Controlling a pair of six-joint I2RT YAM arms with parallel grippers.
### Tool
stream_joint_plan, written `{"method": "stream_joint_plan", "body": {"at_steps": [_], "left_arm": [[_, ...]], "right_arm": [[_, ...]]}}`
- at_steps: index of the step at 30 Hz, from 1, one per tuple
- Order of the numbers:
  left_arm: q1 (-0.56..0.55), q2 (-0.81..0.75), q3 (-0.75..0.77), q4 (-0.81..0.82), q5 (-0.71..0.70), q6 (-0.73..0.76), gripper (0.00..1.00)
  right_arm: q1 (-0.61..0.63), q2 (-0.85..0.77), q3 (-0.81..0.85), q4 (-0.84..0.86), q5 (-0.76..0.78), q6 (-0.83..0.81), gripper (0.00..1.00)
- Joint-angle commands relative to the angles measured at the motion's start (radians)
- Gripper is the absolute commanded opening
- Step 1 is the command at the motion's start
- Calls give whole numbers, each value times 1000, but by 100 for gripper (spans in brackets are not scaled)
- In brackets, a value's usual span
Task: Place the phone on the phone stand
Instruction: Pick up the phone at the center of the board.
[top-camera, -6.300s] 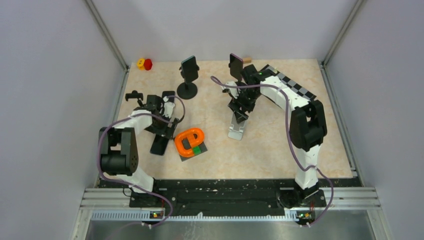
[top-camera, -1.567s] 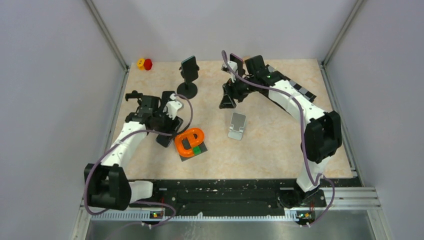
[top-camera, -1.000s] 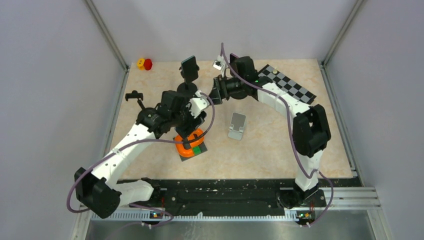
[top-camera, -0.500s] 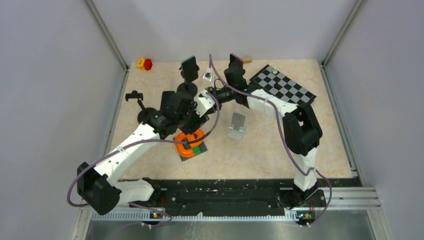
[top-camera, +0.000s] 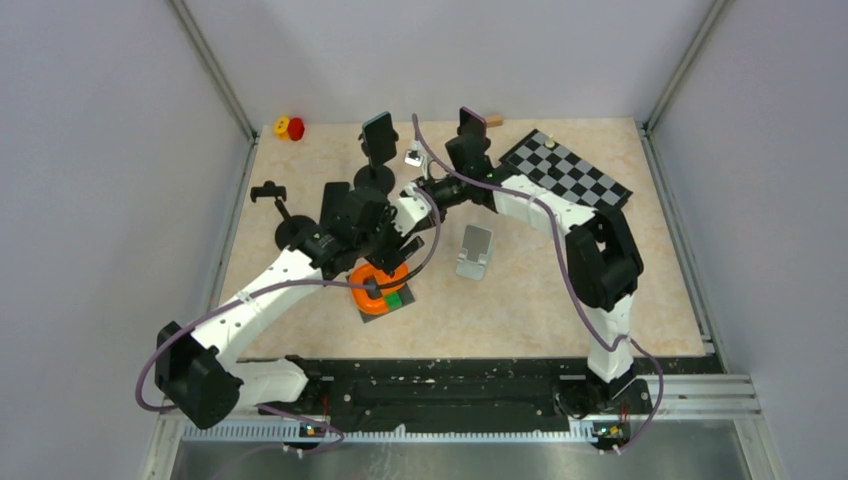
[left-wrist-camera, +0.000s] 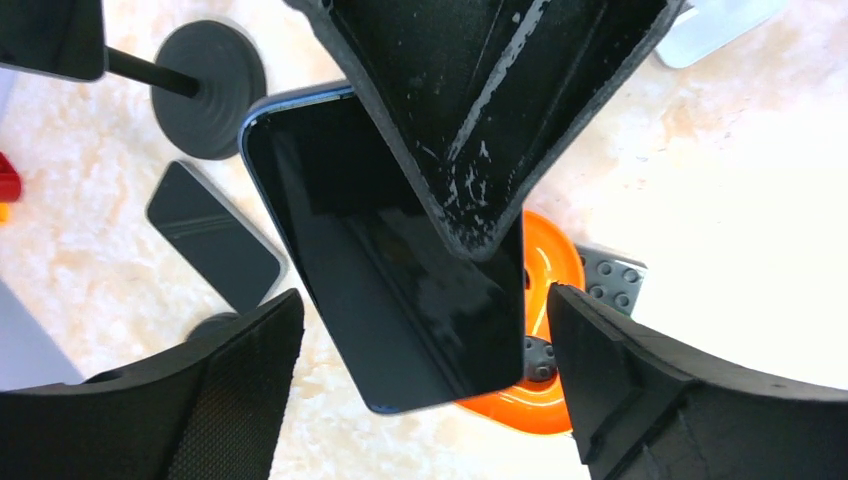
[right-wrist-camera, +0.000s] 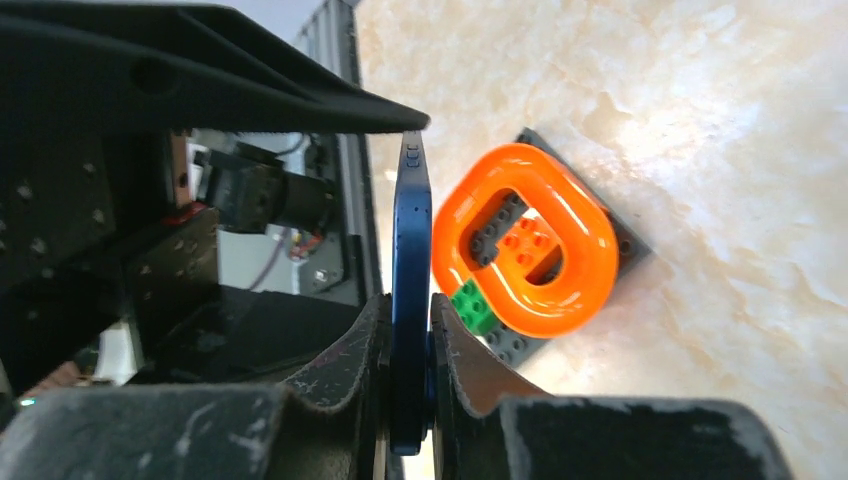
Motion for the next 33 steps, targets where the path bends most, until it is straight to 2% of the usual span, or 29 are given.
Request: {"method": "stream_joint_plan", "body": {"at_steps": [1,5,13,17,21,26,33], "left_arm": [[2,-59,-14,36,93,-8,98],[2,-111,-37,53,146,4,99],[22,-168,-31,29,285,18,99],[28,-196,-33,9,351,22,99],[36,-213,-51,30,357,7,99],[50,-210,-51,34,374,6,99],[51,-184,-58,56,414,16,99]], "right_arm": [[-13,-113,89,-172,79,-297,0],[-26,-185,86,-307,175,-460,0],[-50,-277,90,-487,206,-623,0],[-76,-274,169,-672,218,-753,0],[-83,-261,231,-848,252,-866,0],[-84,-261,234,-924,315,-905,0],[-84,-260,217,-931,348,-908,0]]}}
